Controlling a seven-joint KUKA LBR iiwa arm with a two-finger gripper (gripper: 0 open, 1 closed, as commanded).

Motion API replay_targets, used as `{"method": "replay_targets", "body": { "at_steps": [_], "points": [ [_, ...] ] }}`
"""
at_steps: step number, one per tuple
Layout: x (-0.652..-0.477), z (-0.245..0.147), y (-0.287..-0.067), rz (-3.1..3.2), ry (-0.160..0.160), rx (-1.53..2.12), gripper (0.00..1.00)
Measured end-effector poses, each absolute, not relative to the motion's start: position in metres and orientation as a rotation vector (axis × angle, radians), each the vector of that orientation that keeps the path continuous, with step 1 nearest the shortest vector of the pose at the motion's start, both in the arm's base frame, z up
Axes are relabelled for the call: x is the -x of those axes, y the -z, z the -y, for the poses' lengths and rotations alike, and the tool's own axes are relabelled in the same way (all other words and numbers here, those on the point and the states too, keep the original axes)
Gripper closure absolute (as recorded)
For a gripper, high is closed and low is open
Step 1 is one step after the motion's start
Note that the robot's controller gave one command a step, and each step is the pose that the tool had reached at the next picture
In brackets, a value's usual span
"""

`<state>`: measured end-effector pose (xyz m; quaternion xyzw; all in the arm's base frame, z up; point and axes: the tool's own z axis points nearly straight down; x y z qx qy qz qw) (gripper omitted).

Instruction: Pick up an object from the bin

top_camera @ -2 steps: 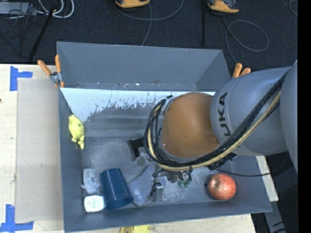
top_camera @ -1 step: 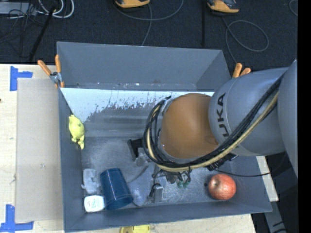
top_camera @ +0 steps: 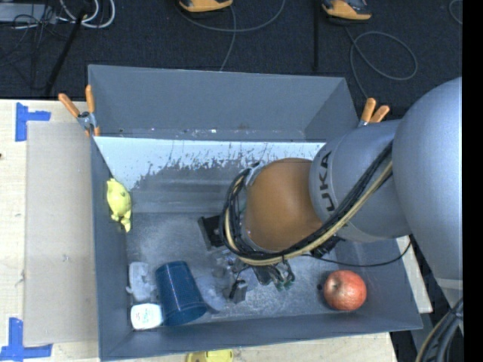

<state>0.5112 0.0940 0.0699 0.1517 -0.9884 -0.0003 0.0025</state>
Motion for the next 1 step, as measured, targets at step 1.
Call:
{"method": "replay_targets", "body": {
  "at_steps": [1],
  "points": [
    [-0.5113,-0.0938,-0.0699,3.101,0.001,-0.474,1.00]
  ]
}}
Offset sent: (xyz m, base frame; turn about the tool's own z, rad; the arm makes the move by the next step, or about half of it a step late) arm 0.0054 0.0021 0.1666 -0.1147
